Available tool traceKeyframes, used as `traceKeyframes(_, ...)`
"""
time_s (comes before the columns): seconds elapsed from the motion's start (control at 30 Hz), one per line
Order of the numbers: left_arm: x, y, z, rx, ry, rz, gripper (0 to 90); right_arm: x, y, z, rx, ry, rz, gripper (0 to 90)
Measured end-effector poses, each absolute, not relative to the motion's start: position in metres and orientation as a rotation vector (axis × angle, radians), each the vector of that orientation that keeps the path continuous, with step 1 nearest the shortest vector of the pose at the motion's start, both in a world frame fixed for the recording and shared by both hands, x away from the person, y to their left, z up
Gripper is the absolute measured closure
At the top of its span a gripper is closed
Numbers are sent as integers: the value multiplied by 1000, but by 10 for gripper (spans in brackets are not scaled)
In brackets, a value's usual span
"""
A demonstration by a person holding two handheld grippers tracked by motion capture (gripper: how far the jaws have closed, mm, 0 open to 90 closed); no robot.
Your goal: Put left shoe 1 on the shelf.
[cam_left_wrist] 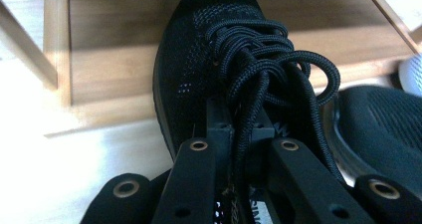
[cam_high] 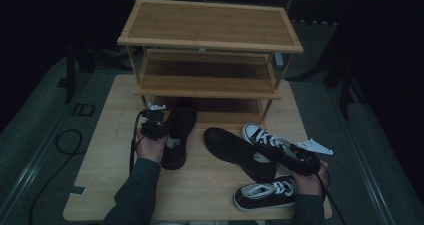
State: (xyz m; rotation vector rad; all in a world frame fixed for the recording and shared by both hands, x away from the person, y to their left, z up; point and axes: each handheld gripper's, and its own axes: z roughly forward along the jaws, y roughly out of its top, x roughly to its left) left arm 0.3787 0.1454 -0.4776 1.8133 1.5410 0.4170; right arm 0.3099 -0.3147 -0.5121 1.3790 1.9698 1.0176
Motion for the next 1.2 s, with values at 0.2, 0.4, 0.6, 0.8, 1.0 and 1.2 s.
traceKeyframes(0.2,393,138,-482,1772,1566,409,860,310,-315,-512,1378,1970,1019,457)
traceKeyframes(0.4,403,130,-482,1753,1579,437,859,310,-315,-512,1378,1970,1019,457)
traceKeyframes(0.6,409,130,-484,1723,1599,457,858,310,-315,-512,1378,1970,1019,457)
traceKeyframes(0.8,411,133,-486,1733,1565,444,818,310,-315,-512,1378,1970,1018,457)
traceKeyframes(1.0,410,138,-485,1755,1537,409,677,310,-315,-512,1378,1970,1017,457)
traceKeyframes(1.2,400,141,-474,1740,1496,397,617,310,-314,-512,1377,1969,1017,456)
